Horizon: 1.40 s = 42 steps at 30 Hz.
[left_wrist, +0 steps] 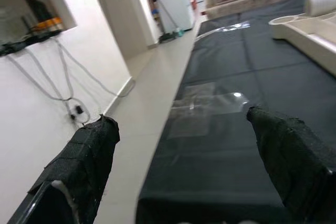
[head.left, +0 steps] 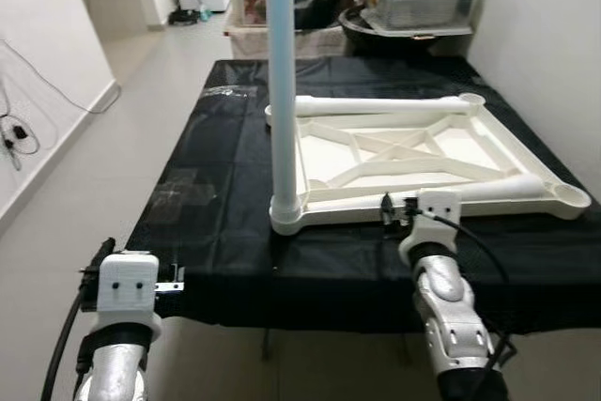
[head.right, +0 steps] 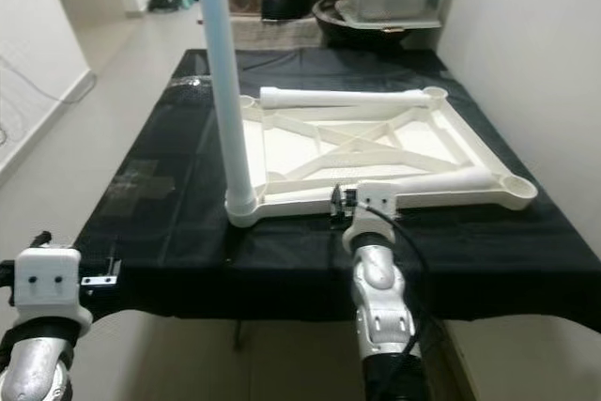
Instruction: Building children table
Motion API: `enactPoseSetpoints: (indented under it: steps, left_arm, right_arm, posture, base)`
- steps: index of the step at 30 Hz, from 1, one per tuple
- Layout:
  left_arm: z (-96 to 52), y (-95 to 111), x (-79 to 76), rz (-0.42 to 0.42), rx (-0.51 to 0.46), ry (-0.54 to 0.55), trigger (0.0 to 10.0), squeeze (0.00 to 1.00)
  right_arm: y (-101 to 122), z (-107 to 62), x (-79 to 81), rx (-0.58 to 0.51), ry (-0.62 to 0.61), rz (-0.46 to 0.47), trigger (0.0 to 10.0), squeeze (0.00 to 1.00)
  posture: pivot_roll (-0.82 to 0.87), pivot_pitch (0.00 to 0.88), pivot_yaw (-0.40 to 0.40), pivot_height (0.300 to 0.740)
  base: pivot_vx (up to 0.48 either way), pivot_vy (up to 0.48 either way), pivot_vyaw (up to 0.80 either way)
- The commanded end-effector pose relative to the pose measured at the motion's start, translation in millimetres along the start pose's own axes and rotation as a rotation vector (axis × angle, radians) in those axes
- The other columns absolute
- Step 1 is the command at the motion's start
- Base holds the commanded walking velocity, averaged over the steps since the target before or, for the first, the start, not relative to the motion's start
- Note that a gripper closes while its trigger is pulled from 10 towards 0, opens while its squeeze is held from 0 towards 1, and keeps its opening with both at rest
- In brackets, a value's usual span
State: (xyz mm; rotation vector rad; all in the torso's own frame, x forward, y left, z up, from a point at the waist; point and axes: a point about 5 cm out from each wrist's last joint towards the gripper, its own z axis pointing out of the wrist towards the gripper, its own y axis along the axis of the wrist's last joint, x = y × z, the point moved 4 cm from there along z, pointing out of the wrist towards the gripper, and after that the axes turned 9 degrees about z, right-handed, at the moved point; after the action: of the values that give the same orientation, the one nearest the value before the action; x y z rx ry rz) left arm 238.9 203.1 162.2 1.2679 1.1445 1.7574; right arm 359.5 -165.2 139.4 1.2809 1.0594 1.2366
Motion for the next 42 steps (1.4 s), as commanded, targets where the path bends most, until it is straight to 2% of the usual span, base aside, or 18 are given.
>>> enactPoseSetpoints:
  steps: [1, 16, 34, 41, 42]
  left_arm:
    - [-1.1, -4.3, -0.4, 0.023, 0.016, -0.009, 10.0, 0.00]
    - [-2.9, -8.6, -3.5, 0.019, 0.026, -0.017, 10.0, 0.00]
    - [-3.7, -6.6, -6.9, -0.002, 0.029, -0.030, 10.0, 0.00]
    - [-7.0, -8.6, -15.7, -0.012, 0.041, -0.068, 10.0, 0.00]
    - [-8.1, -8.6, -17.8, -0.016, 0.043, -0.078, 10.0, 0.00]
  right_arm:
    - [-2.1, 0.6, 1.6, 0.006, 0.001, 0.003, 10.0, 0.00]
    - [-3.1, 2.3, 3.0, 0.006, -0.003, 0.004, 10.0, 0.00]
    - [0.6, 4.5, 0.8, 0.004, -0.017, 0.008, 10.0, 0.00]
    - [9.9, 17.3, -13.2, -0.013, -0.041, 0.002, 10.0, 0.00]
    - [9.7, 20.4, -9.6, 0.003, 0.012, 0.040, 10.0, 0.00]
  posture:
    - [0.06, 0.031, 0.004, 0.740]
    - [0.06, 0.025, 0.008, 0.740]
    - [0.06, 0.017, 0.010, 0.740]
    - [0.06, 0.026, 0.009, 0.740]
    - [0.06, 0.034, 0.010, 0.740]
  base:
    - [0.247, 0.000, 0.00]
    - [0.252, 0.000, 0.00]
    - [0.000, 0.000, 0.00]
    - [0.000, 0.000, 0.00]
    - [0.000, 0.000, 0.00]
